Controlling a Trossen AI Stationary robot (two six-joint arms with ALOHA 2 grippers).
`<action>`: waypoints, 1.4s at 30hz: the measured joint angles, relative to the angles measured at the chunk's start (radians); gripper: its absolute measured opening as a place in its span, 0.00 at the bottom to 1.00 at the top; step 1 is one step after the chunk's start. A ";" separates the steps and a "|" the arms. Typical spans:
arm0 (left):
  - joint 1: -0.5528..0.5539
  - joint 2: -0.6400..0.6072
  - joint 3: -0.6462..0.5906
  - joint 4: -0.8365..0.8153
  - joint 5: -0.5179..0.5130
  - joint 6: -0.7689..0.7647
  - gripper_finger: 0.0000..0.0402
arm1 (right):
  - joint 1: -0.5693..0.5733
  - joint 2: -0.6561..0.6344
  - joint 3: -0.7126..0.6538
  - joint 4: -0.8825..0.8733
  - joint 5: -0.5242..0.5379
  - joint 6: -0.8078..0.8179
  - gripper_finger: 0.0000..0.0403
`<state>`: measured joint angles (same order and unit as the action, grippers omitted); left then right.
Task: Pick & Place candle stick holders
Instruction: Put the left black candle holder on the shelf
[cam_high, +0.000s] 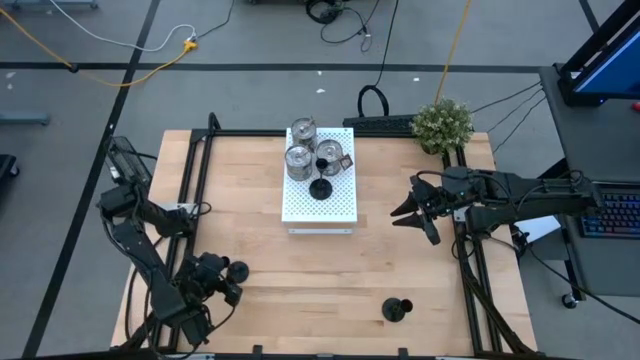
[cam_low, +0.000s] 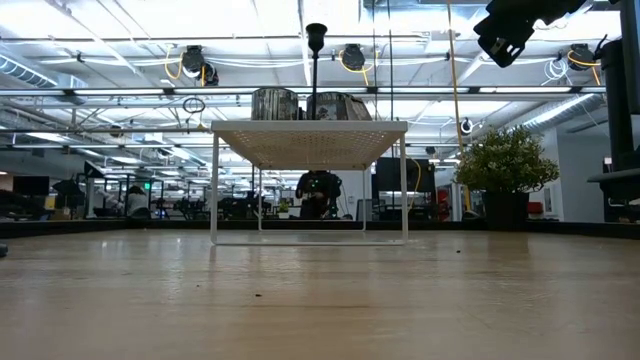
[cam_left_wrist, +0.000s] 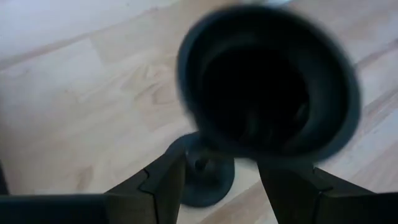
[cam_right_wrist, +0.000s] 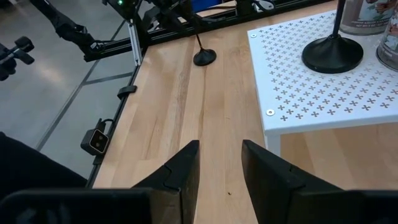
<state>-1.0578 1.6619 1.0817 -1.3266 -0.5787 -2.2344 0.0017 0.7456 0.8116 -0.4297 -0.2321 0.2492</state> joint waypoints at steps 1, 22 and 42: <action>0.003 0.000 0.000 -0.001 -0.008 0.003 0.50 | 0.000 0.000 0.000 0.000 0.000 0.000 0.27; 0.019 -0.007 -0.053 0.089 -0.033 0.033 0.04 | 0.000 0.000 0.000 0.002 0.000 0.000 0.26; 0.276 -0.238 0.092 0.117 -0.440 0.497 0.03 | 0.000 0.000 0.000 0.070 0.000 0.000 0.26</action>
<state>-0.7822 1.4241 1.1737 -1.2095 -1.0183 -1.7374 0.0017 0.7452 0.8113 -0.3599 -0.2317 0.2493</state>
